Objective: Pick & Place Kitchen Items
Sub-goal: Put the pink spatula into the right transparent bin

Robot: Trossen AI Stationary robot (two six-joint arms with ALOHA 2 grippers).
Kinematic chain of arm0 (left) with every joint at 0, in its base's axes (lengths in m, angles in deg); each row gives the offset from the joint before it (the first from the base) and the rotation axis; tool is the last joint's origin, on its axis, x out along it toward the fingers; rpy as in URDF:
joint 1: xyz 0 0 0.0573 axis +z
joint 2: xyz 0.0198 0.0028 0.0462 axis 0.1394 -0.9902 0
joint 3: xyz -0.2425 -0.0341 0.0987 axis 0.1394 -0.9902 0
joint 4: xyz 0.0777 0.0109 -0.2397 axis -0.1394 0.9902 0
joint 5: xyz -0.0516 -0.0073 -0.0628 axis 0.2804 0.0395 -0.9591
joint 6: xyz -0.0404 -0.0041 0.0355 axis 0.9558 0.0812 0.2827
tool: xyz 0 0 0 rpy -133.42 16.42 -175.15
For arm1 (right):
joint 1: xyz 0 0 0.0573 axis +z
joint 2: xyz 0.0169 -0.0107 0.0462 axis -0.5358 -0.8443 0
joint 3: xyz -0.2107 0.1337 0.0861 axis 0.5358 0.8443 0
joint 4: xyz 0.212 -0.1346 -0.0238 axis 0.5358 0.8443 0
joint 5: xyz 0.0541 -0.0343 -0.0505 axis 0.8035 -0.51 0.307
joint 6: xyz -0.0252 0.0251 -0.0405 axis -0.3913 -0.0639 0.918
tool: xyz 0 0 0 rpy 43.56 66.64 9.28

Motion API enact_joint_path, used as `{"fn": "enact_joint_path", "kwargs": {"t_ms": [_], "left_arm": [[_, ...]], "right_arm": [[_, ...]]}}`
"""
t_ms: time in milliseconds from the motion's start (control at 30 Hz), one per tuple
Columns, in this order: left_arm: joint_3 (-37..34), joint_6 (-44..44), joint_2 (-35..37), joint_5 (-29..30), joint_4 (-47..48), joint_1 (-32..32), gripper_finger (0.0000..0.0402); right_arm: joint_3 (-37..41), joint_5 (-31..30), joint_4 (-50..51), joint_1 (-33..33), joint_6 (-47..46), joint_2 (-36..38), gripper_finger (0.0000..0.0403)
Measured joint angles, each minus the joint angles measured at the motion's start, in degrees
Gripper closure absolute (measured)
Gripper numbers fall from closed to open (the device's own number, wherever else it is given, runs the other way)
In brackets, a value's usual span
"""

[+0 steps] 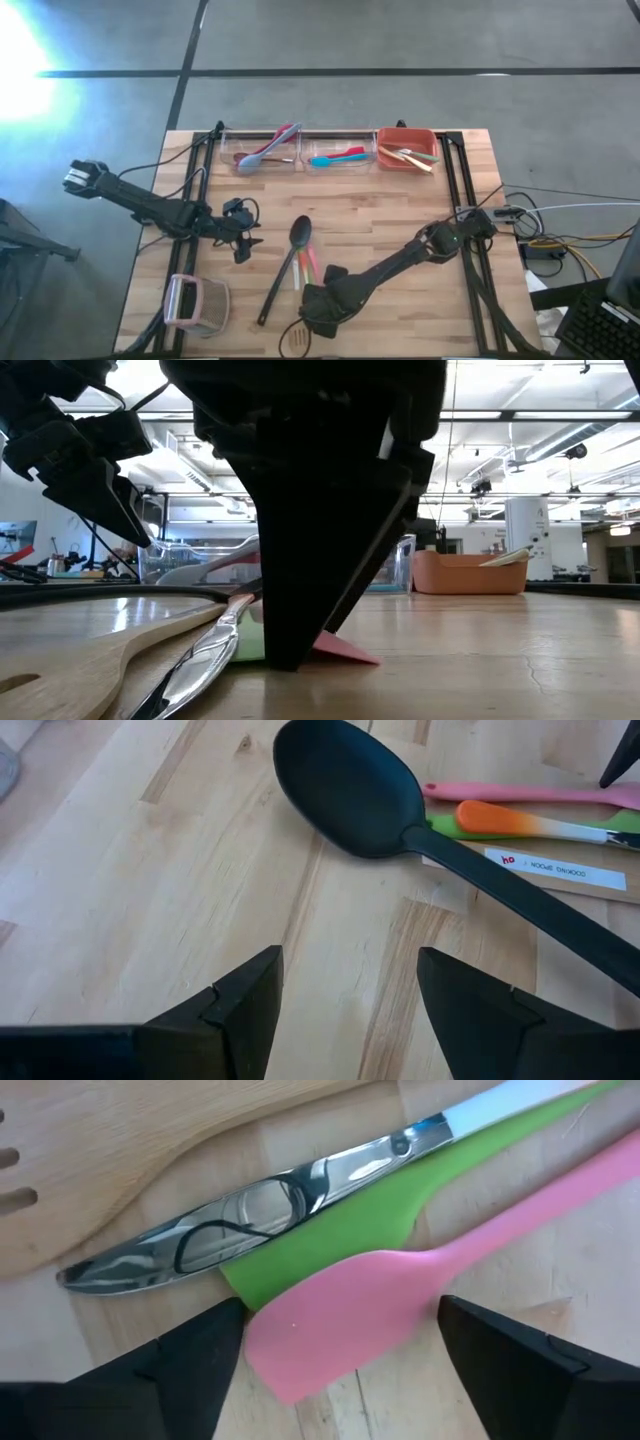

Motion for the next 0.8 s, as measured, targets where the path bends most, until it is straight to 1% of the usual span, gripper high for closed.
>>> {"fn": "enact_joint_path", "kwargs": {"t_ms": [400, 800], "left_arm": [[0.0, 0.0, 0.0, 0.0, 0.01, -0.04, 0.0168], [-0.02, 0.0, 0.0, 0.0, 0.02, -0.02, 0.0168]], "right_arm": [[0.63, 1.53, 0.38, -0.07, -1.83, 0.09, 0.0196], [0.78, 6.17, 1.47, -0.2, -4.91, 0.09, 0.0327]]}}
